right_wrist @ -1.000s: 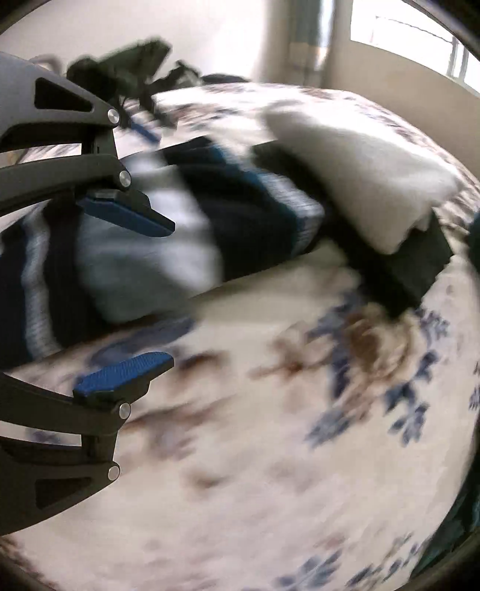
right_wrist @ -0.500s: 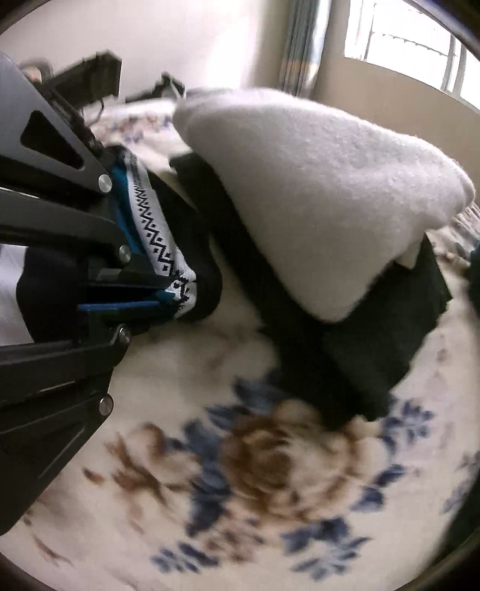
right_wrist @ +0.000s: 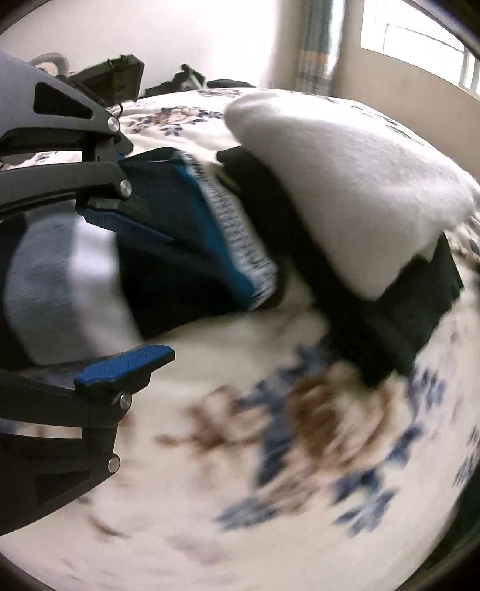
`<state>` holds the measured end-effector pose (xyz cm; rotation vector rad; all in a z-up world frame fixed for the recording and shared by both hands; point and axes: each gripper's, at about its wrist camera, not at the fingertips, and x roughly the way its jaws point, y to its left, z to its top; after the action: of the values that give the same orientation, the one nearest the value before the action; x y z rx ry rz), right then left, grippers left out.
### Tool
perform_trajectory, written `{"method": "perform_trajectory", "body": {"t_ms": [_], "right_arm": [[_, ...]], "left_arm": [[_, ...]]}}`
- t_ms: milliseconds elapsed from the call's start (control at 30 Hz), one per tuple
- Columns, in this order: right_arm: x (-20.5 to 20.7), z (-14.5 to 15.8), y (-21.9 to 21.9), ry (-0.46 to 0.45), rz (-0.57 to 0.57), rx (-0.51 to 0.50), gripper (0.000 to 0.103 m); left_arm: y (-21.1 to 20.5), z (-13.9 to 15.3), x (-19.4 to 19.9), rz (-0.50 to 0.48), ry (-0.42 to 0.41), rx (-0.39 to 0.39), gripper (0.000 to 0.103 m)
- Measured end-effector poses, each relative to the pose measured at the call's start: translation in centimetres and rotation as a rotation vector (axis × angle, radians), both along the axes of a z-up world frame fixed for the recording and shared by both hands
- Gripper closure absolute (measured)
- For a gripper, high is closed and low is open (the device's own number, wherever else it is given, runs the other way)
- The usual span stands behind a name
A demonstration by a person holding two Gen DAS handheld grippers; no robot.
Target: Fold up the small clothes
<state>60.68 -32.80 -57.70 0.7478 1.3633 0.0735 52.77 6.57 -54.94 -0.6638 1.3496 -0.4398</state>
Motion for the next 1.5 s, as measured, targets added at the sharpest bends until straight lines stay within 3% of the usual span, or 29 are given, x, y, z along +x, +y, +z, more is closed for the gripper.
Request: {"method": "perform_trajectory", "body": {"t_ms": [33, 67, 100, 200, 333, 400, 500, 600, 667, 733, 767, 800, 833, 867, 900, 1033, 1267, 1400, 1500], "right_arm": [[-1.4, 0.1, 0.0, -0.001, -0.015, 0.008, 0.043], [-2.8, 0.1, -0.1, 0.003, -0.028, 0.017, 0.043], [-4.2, -0.1, 0.1, 0.011, -0.047, 0.036, 0.043], [-8.5, -1.5, -0.5, 0.047, -0.105, 0.109, 0.043], [-10.9, -3.7, 0.7, 0.071, -0.150, 0.189, 0.043], [-11.2, -4.2, 1.5, 0.072, -0.110, 0.156, 0.044], [-11.1, -4.6, 1.6, 0.078, -0.101, 0.007, 0.047], [-10.6, -4.7, 0.5, 0.117, -0.120, 0.014, 0.047], [-10.5, -3.2, 0.2, 0.105, -0.099, 0.015, 0.046], [-11.1, -1.2, 0.6, 0.084, -0.039, 0.000, 0.043], [-11.9, -0.2, 0.6, 0.076, -0.015, 0.002, 0.033], [-12.8, 0.4, 0.6, 0.070, 0.002, 0.005, 0.028], [-14.1, 1.1, 0.8, 0.068, 0.023, 0.019, 0.021], [-15.3, 1.6, 0.8, 0.072, 0.035, 0.031, 0.019], [-17.1, 2.0, 0.6, 0.088, 0.050, 0.037, 0.019], [-24.3, 2.1, 1.6, 0.191, 0.118, 0.051, 0.019], [-37.9, 0.0, 1.7, 0.329, 0.139, 0.096, 0.019], [-42.9, -2.7, 2.4, 0.368, 0.134, 0.151, 0.019], [-44.8, -5.0, 3.6, 0.371, 0.114, 0.223, 0.019]], "left_arm": [[-0.1, -0.3, -0.2, 0.006, -0.006, -0.003, 0.077], [-0.1, -0.4, -0.3, 0.018, -0.004, -0.018, 0.085], [0.1, -0.2, -0.2, 0.031, -0.013, -0.025, 0.087], [0.6, 1.2, -0.5, 0.033, -0.054, -0.021, 0.088], [0.8, 1.1, 0.3, -0.010, -0.064, 0.066, 0.088], [0.7, 0.4, 0.8, -0.013, -0.055, 0.092, 0.089], [0.5, 0.6, 1.2, -0.016, -0.021, 0.066, 0.084], [0.5, 2.0, 0.2, -0.024, 0.004, 0.082, 0.083], [0.4, 3.4, -1.2, -0.052, -0.018, 0.073, 0.083], [0.2, 5.2, -3.3, -0.078, -0.054, 0.112, 0.073], [0.1, 6.1, -4.4, -0.086, -0.067, 0.146, 0.051], [0.0, 7.2, -6.0, -0.099, -0.079, 0.191, 0.020], [0.0, 7.6, -7.2, -0.106, -0.083, 0.223, 0.009], [0.0, 8.5, -8.9, -0.114, -0.100, 0.291, 0.005], [0.0, 9.3, -10.7, -0.125, -0.121, 0.351, 0.005], [1.4, 10.4, -17.9, -0.167, -0.108, 0.422, 0.005], [3.5, 7.4, -31.1, -0.107, 0.130, 0.354, 0.005], [2.6, 3.3, -36.3, -0.118, 0.215, 0.340, 0.005], [2.3, 0.0, -38.7, -0.090, 0.296, 0.261, 0.007]]}}
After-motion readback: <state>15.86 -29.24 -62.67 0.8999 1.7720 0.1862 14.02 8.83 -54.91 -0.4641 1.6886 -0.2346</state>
